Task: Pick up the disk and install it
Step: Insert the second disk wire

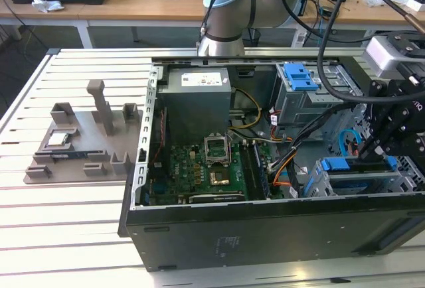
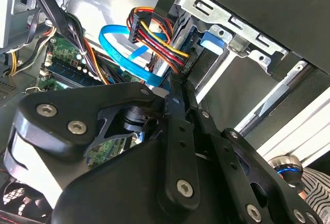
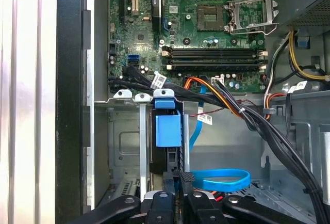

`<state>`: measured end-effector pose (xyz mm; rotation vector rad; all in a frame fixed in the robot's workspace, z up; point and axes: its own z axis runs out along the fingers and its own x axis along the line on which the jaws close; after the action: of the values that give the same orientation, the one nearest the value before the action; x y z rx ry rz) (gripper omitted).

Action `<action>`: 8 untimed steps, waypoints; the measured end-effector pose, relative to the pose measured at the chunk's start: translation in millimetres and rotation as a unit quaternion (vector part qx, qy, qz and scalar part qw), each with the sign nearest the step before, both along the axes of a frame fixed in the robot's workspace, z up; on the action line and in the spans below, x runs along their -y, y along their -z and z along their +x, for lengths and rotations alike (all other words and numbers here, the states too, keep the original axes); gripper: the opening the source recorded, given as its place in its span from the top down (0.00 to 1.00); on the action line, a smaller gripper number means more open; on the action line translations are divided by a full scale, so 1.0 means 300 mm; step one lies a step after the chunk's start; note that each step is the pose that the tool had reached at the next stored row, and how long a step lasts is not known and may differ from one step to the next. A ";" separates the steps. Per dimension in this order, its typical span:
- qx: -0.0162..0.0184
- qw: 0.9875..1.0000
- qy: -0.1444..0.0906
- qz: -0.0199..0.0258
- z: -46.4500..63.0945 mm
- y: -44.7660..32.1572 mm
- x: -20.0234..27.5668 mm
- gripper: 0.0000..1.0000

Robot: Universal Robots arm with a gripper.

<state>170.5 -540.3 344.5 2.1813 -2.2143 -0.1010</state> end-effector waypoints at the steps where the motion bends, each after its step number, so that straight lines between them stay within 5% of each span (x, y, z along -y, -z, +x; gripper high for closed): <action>1: 0.000 1.000 0.000 0.000 0.000 0.001 0.000 0.84; 8: 0.000 1.000 0.000 0.000 0.000 0.005 0.001 0.84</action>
<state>170.5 -540.6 343.1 2.1823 -2.2133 -0.1017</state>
